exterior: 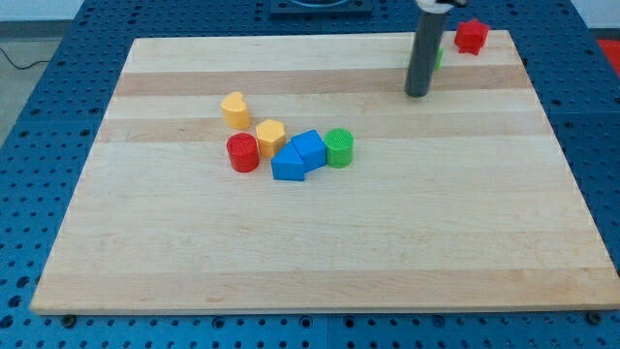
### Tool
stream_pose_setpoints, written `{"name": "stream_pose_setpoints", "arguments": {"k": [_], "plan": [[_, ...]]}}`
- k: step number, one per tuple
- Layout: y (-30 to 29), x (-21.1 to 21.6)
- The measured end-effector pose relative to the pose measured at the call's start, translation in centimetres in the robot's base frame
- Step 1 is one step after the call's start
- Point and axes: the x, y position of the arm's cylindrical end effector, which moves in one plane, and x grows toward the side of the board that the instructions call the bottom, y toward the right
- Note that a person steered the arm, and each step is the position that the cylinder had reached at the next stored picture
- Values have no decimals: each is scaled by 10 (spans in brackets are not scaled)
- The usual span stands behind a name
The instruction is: Keep green star on left side of red star
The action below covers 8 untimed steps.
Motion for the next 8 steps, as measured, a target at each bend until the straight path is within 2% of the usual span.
{"name": "stream_pose_setpoints", "arguments": {"k": [3,4,5,6,8], "plan": [[31,-70],[31,-64],[-4,-49],[-22,-60],[-3,-85]]}}
